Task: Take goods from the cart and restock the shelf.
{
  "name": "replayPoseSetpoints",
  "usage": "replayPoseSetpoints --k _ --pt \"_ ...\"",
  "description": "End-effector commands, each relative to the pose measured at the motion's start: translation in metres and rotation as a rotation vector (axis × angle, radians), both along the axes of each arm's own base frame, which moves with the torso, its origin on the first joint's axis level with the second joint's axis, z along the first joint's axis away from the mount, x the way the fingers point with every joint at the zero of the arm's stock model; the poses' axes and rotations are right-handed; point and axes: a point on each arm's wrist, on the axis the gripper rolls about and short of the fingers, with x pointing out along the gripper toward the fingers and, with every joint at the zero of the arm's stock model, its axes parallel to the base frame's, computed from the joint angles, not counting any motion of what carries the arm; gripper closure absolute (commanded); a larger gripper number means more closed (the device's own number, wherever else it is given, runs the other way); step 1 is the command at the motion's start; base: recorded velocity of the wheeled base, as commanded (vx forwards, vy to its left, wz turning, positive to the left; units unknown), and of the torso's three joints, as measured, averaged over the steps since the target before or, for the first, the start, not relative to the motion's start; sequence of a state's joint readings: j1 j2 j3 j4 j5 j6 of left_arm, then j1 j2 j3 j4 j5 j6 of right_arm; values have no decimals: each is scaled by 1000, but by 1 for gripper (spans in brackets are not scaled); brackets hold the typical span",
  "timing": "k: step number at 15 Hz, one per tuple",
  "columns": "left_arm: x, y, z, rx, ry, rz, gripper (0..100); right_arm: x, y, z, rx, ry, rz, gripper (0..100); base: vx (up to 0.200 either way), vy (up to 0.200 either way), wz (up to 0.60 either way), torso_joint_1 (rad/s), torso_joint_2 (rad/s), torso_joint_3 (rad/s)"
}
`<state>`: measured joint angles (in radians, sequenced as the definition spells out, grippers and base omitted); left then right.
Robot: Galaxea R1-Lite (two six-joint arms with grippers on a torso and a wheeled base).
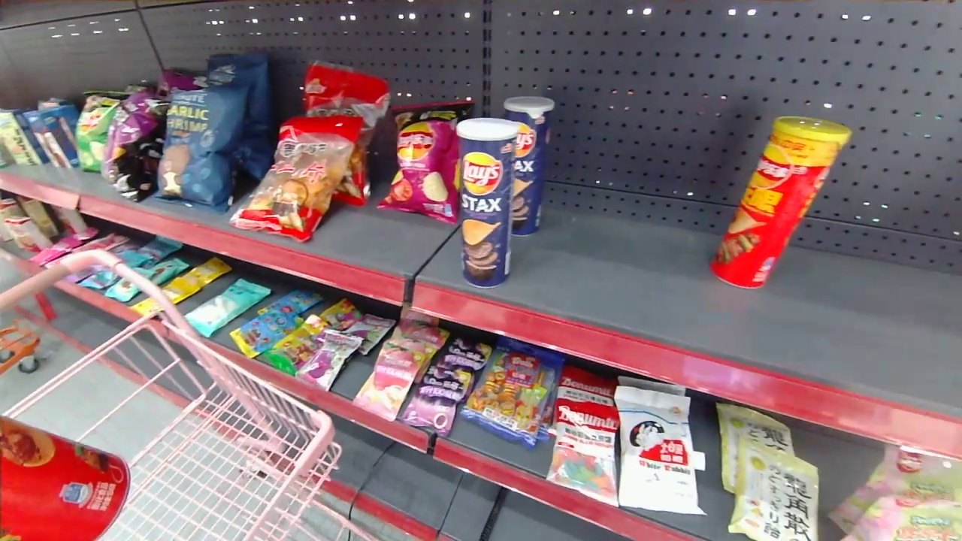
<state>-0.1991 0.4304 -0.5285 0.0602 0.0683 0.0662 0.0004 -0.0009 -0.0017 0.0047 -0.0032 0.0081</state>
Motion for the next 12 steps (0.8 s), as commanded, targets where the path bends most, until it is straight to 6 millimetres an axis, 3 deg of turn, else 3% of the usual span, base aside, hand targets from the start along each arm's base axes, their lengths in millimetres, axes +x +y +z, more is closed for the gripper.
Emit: replayPoseSetpoints --k 1,4,6,10,12 --pt "1 0 0 2 2 1 100 0 0 0 0 1 1 0 0 0 -600 2 2 -2" --pt "3 0 -4 68 15 24 100 0 0 0 0 1 1 0 0 0 -600 1 2 4" --pt "4 0 -9 165 23 66 100 0 0 0 -7 1 1 0 0 0 0 0 0 0" --pt "4 1 -11 187 26 88 100 0 0 0 -7 1 0 0 0 0 0 0 0 0" --pt "5 1 -12 191 30 86 100 0 0 0 -8 1 3 0 200 0 0 2 2 0"
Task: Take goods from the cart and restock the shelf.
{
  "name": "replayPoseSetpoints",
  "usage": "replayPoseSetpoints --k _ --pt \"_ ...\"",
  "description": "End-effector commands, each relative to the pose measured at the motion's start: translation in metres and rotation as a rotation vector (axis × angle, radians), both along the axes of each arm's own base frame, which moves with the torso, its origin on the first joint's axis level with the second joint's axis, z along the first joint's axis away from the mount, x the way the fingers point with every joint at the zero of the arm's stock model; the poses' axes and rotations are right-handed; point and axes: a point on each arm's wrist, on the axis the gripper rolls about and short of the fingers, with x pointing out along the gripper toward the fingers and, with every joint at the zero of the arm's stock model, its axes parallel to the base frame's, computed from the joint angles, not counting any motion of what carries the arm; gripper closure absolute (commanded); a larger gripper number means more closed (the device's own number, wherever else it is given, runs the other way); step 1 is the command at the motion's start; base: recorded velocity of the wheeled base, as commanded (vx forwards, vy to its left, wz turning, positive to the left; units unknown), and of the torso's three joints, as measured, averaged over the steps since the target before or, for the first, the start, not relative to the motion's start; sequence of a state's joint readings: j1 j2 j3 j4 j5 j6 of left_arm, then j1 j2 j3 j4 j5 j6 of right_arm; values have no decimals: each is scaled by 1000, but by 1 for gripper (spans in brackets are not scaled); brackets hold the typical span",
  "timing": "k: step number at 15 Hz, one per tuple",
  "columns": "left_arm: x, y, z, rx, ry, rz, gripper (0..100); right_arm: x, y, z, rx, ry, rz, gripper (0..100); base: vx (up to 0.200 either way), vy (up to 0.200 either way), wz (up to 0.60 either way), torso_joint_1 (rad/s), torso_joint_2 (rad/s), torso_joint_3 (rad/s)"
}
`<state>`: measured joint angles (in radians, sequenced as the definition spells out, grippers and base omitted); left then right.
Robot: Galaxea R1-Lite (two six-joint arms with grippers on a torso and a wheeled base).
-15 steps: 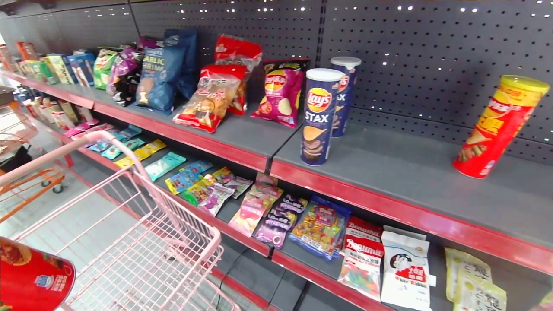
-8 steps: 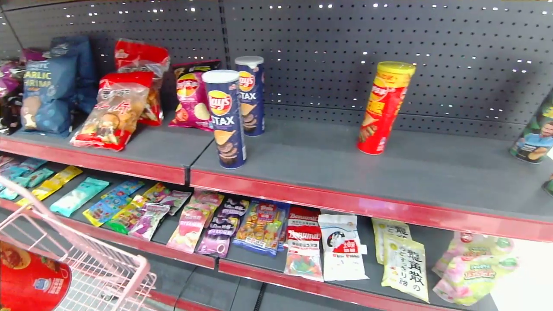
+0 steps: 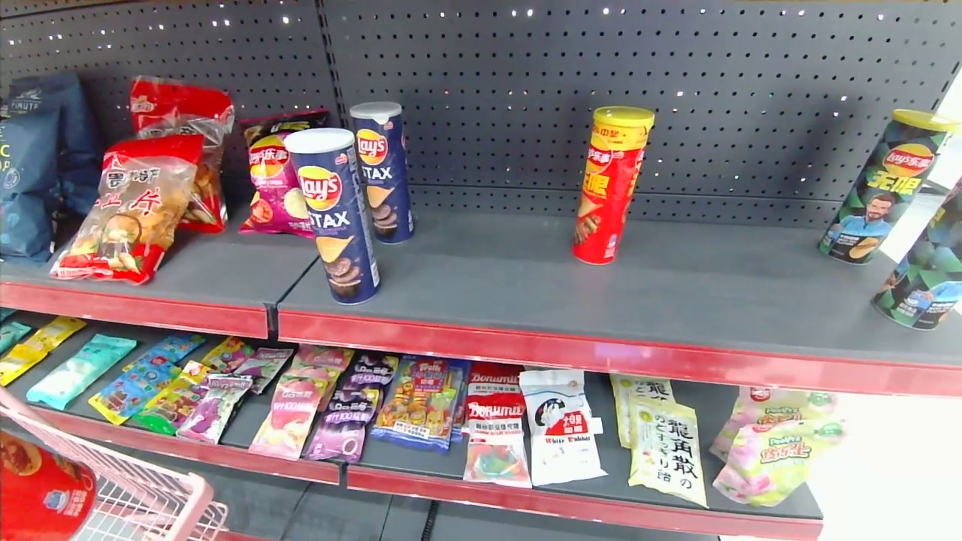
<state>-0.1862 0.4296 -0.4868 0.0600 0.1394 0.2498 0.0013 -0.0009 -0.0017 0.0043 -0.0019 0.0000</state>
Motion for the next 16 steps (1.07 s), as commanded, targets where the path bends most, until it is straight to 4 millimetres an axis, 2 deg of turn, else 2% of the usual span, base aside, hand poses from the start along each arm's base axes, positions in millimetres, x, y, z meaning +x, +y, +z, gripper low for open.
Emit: replayPoseSetpoints --k 1,4,10,11,12,13,14,15,16 --pt "1 0 -1 1 6 -1 100 0 0 0 0 1 1 0 200 0 0 -12 -7 7" --pt "0 0 -1 10 1 -7 100 0 0 0 0 1 -1 0 200 0 0 7 -1 -1" --pt "-11 2 -3 76 -52 -27 100 0 0 0 -17 1 4 0 0 0 0 0 0 0" --pt "-11 1 -2 74 -57 -40 100 -3 1 12 -33 -44 49 0 0 0 0 0 0 0" --pt "-12 1 0 56 -64 -56 100 -2 2 56 -35 -62 132 0 0 0 0 0 0 0" --pt "-12 1 1 2 -63 -74 100 10 3 100 -20 -60 155 0 0 0 0 0 0 0" --pt "-13 1 -2 -38 -56 -86 100 18 3 130 -15 -66 204 0 0 0 0 0 0 0" --pt "-12 1 -3 -57 -48 -86 100 28 4 141 -26 -45 253 0 0 0 0 0 0 0" --pt "-13 1 -3 -78 -51 -81 100 47 7 152 -92 0 317 0 0 0 0 0 0 0"
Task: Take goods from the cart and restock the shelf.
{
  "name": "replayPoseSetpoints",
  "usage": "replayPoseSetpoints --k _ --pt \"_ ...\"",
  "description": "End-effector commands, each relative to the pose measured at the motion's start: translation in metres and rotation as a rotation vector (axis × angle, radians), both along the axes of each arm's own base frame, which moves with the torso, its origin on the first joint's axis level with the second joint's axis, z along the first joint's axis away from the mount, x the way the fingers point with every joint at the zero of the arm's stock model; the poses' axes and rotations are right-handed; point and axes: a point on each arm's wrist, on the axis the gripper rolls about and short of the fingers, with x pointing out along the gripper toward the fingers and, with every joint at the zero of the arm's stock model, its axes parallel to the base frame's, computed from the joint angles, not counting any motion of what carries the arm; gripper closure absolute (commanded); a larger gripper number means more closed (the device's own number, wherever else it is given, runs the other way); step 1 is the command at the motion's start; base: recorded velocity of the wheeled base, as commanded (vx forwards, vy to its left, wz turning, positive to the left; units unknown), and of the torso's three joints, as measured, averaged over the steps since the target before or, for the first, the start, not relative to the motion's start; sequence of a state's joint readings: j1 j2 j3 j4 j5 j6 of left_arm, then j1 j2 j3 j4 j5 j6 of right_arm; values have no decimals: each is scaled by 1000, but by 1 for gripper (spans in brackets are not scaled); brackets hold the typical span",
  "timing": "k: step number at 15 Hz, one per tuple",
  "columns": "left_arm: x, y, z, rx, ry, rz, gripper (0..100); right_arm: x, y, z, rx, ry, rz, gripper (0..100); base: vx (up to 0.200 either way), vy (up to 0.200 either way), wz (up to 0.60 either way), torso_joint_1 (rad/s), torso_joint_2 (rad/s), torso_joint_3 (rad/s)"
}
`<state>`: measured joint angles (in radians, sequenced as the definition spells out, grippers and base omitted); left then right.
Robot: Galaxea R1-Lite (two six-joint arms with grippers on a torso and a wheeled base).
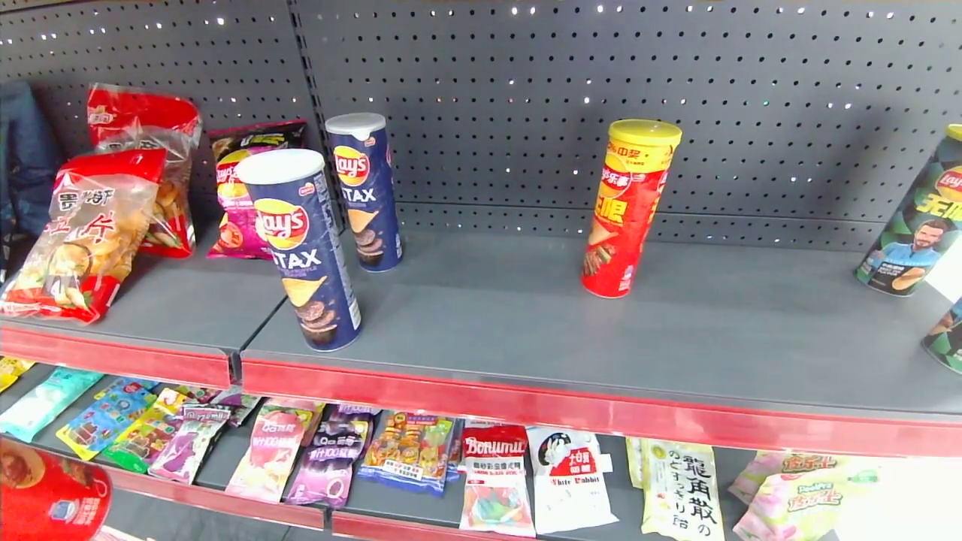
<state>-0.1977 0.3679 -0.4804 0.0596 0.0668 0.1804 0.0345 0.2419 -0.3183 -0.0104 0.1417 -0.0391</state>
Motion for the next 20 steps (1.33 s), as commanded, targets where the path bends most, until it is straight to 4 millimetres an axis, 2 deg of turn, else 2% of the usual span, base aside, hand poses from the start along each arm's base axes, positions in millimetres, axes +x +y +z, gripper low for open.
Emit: replayPoseSetpoints --k 1,2,3,4,5,6,10,14,16,20 --pt "0 0 -1 -21 5 -16 100 57 7 66 -80 110 153 0 0 0 0 0 0 0" --pt "0 -2 2 -94 17 -123 100 78 11 80 -86 144 199 0 0 0 0 0 0 0" --pt "-1 -2 7 -132 16 -181 100 89 16 86 -92 163 233 0 0 0 0 0 0 0" --pt "1 -3 15 -154 45 -185 100 108 23 92 -109 201 267 0 0 0 0 0 0 0" --pt "1 -3 15 -155 46 -185 100 110 24 92 -110 205 269 0 0 0 0 0 0 0" --pt "0 -3 22 -149 89 -181 100 136 34 97 -158 242 291 0 0 0 0 0 0 0" --pt "-1 -2 18 -124 127 -133 100 187 57 101 -173 323 347 0 0 0 0 0 0 0" --pt "-1 -2 17 -89 145 -123 100 244 80 100 -128 284 358 0 0 0 0 0 0 0" --pt "-1 -2 18 -88 146 -121 100 264 87 104 -100 284 359 0 0 0 0 0 0 0" --pt "-1 -2 16 -86 152 -119 100 272 95 97 -102 311 377 0 0 0 0 0 0 0"
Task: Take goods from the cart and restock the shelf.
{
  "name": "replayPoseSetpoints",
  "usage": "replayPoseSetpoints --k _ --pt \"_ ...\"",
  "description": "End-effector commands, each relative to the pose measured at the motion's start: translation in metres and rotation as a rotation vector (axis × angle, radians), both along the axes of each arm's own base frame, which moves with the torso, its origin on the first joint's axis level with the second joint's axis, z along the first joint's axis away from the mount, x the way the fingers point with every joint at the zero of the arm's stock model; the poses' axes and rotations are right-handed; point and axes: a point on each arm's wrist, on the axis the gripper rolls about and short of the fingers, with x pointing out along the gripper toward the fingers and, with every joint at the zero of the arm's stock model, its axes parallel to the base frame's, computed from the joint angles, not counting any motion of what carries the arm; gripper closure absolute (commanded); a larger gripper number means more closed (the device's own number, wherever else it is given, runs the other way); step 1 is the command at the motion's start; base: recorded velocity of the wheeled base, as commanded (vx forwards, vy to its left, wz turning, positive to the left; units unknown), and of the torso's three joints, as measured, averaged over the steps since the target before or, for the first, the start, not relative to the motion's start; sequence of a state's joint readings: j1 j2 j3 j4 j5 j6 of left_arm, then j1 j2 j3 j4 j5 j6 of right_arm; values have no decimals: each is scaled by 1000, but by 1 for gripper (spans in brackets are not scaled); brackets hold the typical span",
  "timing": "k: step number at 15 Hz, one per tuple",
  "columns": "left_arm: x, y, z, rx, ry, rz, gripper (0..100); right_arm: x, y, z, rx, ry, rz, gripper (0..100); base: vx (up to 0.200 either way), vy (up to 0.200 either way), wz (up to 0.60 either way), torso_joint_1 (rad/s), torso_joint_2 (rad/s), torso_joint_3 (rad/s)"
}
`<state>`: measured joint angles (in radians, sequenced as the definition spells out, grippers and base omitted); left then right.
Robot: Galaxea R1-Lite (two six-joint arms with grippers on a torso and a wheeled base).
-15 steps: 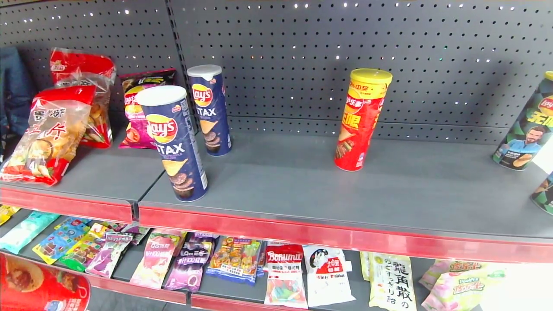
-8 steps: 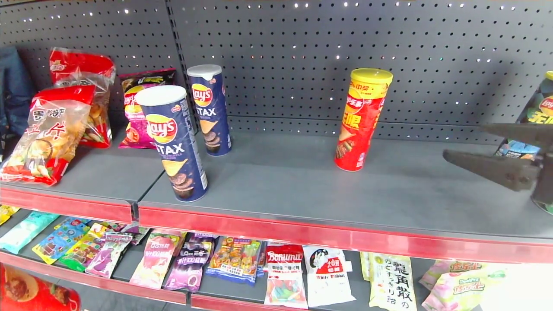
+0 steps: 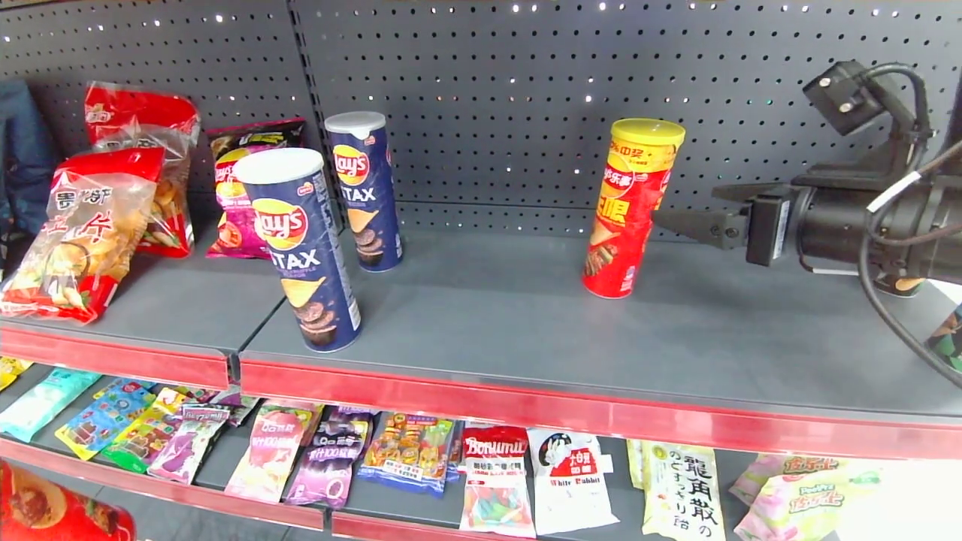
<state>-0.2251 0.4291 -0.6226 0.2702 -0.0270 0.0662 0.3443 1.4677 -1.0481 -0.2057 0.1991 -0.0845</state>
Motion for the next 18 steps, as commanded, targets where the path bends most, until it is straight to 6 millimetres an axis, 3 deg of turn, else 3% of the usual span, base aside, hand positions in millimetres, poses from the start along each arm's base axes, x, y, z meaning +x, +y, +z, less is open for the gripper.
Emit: replayPoseSetpoints --k 1,18 --pt "1 0 -1 1 4 -1 100 14 8 -11 -13 37 12 0 0 0 0 0 0 0" --pt "-1 0 -7 8 40 -9 100 73 36 -4 37 -21 12 0 0 0 0 0 0 0"
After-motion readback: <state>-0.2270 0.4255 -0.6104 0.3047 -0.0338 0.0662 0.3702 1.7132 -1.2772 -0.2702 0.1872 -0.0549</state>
